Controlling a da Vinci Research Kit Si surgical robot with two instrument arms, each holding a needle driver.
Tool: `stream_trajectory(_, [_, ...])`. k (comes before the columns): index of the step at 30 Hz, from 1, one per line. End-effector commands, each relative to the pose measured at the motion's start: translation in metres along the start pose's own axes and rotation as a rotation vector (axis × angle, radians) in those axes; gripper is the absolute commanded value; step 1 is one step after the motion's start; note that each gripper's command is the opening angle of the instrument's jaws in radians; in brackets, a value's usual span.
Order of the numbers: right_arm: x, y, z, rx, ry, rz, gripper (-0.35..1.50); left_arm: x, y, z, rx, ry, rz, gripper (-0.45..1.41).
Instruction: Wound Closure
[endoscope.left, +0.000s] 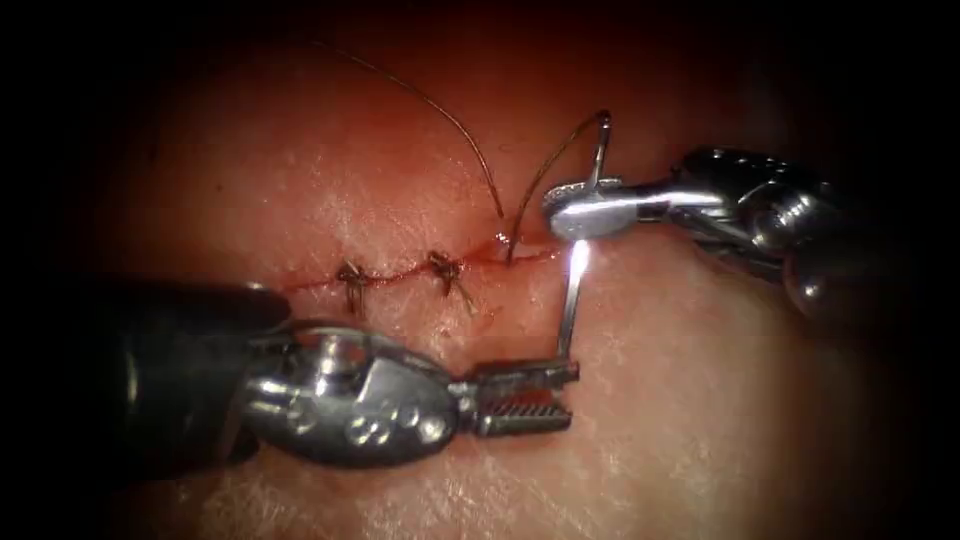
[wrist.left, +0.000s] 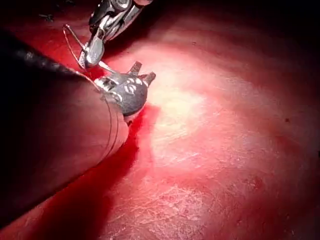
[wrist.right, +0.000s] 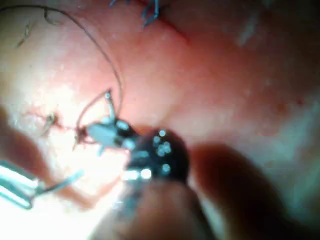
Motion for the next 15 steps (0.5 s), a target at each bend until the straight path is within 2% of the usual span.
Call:
stream_trajectory(1, [-0.0005,0.0006,0.0003,-0.009,0.0,-0.081,-0.35,-0.0016,-0.0001,0.0011,-0.007,-0.017,-0.063,0.19])
stream_trajectory(4, [-0.0004,0.0013,-0.0002,-0.022,0.0,-0.164,-0.35,-0.0029,-0.0001,0.0012,-0.027,-0.031,-0.095,0.2])
stream_trajectory(6, [-0.0004,0.0018,-0.0004,-0.023,-0.002,-0.207,-0.35,-0.003,0.0,0.0013,-0.068,-0.017,-0.093,0.2])
stream_trajectory(12, [-0.0003,0.0022,-0.0006,-0.017,-0.003,-0.296,-0.35,-0.002,0.0014,0.0013,-0.194,0.045,-0.113,0.24])
stream_trajectory(15, [0.0001,0.0022,-0.0006,-0.019,-0.003,-0.316,-0.35,-0.0014,0.0025,0.0017,-0.256,0.074,-0.131,0.19])
